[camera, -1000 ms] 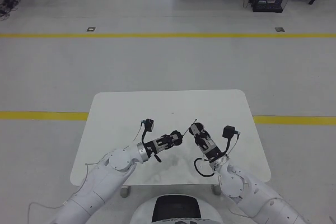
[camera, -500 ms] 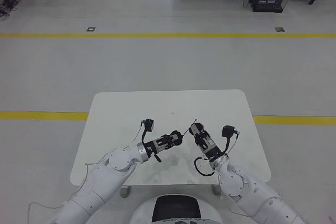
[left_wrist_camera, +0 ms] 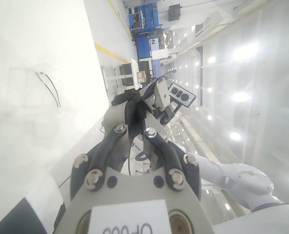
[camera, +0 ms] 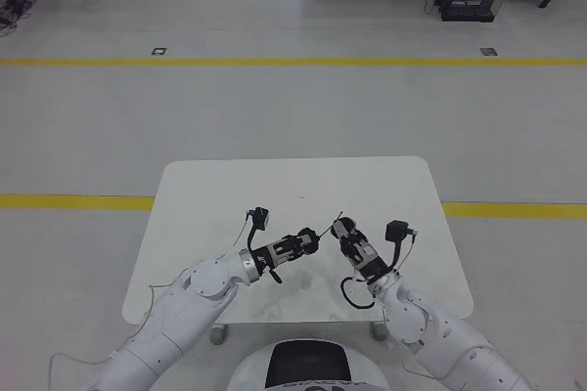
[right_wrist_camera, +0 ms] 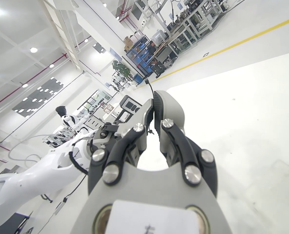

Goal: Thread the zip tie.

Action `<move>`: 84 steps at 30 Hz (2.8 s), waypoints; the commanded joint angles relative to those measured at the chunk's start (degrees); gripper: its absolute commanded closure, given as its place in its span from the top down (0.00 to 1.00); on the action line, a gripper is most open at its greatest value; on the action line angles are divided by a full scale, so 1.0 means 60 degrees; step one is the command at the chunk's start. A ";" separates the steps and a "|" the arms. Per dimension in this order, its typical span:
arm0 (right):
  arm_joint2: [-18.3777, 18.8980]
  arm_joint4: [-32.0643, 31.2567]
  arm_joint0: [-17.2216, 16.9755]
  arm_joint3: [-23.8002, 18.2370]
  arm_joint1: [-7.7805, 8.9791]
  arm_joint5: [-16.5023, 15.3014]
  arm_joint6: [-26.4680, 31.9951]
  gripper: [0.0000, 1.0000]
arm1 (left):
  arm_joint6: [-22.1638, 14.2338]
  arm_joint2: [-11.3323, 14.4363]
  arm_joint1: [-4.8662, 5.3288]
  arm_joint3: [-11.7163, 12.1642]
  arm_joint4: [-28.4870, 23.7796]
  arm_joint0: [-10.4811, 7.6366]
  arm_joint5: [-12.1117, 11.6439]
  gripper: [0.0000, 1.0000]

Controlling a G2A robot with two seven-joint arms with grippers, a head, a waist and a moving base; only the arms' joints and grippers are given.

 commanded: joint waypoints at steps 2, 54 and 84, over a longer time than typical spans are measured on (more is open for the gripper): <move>0.0026 -0.0109 -0.0004 0.0041 -0.0046 0.0000 0.0086 0.00 | 0.0000 0.0000 0.0000 0.0000 0.0000 0.0000 0.0000 0.00; 0.0500 0.0370 -0.0607 -0.0663 -0.0046 0.0000 0.1222 1.00 | 0.0000 0.0000 0.0000 0.0000 0.0000 0.0000 0.0000 0.00; 0.3584 0.8614 -0.1339 -0.1267 0.0083 0.0000 1.1138 1.00 | -0.4337 -0.1031 0.0061 0.1212 -0.3132 0.0136 0.0000 0.00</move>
